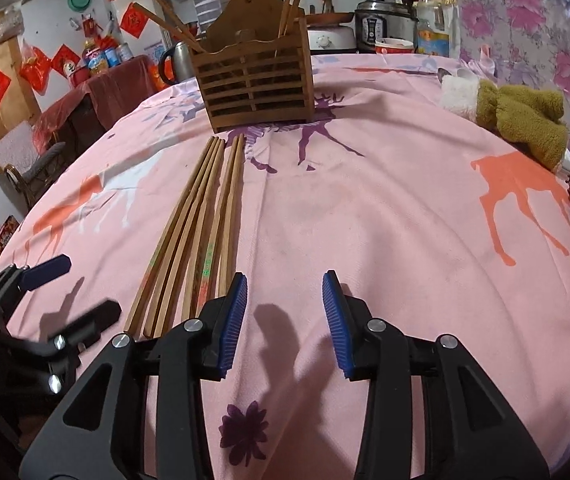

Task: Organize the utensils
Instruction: 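Withdraw both open tools from the holder back to the chopsticks, then close the right tool on one chopstick while the left tool grasps another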

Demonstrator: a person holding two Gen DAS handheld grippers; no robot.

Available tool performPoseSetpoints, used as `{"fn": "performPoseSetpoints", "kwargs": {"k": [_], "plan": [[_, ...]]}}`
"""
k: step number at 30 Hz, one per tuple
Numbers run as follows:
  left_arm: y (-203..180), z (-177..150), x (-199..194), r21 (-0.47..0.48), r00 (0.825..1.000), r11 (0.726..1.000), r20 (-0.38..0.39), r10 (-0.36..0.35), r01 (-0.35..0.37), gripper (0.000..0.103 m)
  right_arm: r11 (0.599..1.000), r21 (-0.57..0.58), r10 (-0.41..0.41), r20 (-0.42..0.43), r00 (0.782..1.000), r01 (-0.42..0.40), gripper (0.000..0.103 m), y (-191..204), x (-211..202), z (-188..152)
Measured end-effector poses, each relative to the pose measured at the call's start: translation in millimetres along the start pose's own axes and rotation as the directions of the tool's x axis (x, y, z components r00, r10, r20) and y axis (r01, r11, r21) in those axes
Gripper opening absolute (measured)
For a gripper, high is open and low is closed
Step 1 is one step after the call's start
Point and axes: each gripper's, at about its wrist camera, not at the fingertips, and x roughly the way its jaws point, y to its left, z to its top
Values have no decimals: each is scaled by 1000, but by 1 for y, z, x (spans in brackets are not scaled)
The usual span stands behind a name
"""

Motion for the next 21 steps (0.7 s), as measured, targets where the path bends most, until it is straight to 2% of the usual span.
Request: {"fn": "performPoseSetpoints", "kwargs": {"k": [2, 4, 7, 9, 11, 13, 14, 18, 21], "plan": [[-9, -2, 5, 45, 1000, 999, -22, 4, -3, 98, 1000, -1, 0, 1, 1000, 0, 40, 0, 0, 0], [-13, -4, 10, 70, 998, 997, -44, 36, -33, 98, 1000, -1, 0, 5, 1000, 0, 40, 0, 0, 0], [-2, -1, 8, 35, 996, 996, -45, 79, -78, 98, 1000, -2, -2, 13, 1000, 2, 41, 0, -2, 0], [20, 4, 10, -37, 987, 988, -68, 148, -151, 98, 1000, -8, -4, 18, 1000, 5, 40, 1, -4, 0], [44, 6, 13, -132, 978, 972, -104, 180, -193, 97, 1000, -14, -7, 21, 1000, 7, 40, 1, -6, -1], [62, 5, 14, -237, 986, 962, -120, 112, -138, 97, 1000, -18, -6, 22, 1000, 6, 40, 1, -8, -3], [64, 5, 13, -248, 988, 959, -109, 109, -133, 97, 1000, -22, -2, 22, 1000, 3, 40, 1, -8, -3], [44, 7, 13, -142, 983, 975, -89, 162, -173, 98, 997, -66, 30, 27, 999, -28, 39, 9, -11, -5], [33, 6, 12, -88, 977, 975, -73, 199, -205, 98, 992, -118, 48, 34, 998, -44, 38, 18, -14, -8]]}}
